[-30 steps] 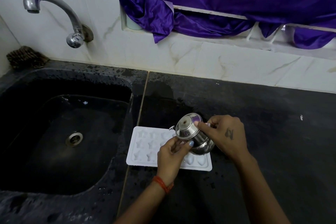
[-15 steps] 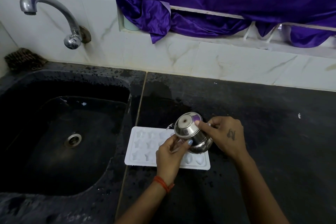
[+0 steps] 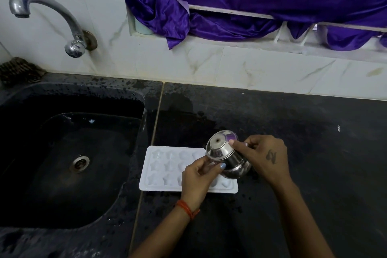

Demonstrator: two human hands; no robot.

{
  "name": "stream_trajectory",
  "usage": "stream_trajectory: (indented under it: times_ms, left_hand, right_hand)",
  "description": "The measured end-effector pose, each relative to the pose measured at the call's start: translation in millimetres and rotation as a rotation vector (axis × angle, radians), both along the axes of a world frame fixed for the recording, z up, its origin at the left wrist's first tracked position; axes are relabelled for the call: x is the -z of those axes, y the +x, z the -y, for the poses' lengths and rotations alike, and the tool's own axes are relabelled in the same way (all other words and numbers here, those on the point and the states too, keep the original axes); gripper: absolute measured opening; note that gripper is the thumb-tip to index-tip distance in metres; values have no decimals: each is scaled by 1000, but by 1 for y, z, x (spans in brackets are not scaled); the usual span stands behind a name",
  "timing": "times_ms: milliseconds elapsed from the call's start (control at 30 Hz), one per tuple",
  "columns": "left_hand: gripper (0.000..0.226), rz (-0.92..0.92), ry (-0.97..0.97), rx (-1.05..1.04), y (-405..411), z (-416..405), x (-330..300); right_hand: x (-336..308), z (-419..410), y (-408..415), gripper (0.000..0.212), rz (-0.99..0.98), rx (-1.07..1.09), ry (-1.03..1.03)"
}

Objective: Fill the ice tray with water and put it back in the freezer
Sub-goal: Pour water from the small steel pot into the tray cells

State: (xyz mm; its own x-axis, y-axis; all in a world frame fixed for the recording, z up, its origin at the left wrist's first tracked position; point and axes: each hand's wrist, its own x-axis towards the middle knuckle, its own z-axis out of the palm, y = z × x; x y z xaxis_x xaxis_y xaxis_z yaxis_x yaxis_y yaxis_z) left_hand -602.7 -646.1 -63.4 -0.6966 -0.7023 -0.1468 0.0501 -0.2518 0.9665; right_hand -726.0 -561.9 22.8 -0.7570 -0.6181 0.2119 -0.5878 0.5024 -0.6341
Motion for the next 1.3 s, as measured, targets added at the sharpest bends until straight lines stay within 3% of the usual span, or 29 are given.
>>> stream_trajectory:
  times_ms: [200, 433, 667, 1100, 1300]
  left_hand:
    - [41, -12, 71, 59, -2, -2, 2]
    - [22, 7, 111, 82, -4, -2, 6]
    - [23, -8, 127, 81, -5, -1, 7]
    - [24, -25, -44, -62, -13, -11, 0]
    - [29, -46, -31, -42, -22, -17, 0]
  right_hand:
    - [-4, 3, 1, 46, -103, 18, 134]
    - [-6, 3, 2, 47, -182, 29, 186]
    - [-5, 4, 2, 49, -215, 21, 189]
    - [6, -13, -12, 36, 87, 39, -39]
    - [6, -19, -21, 37, 52, 44, -48]
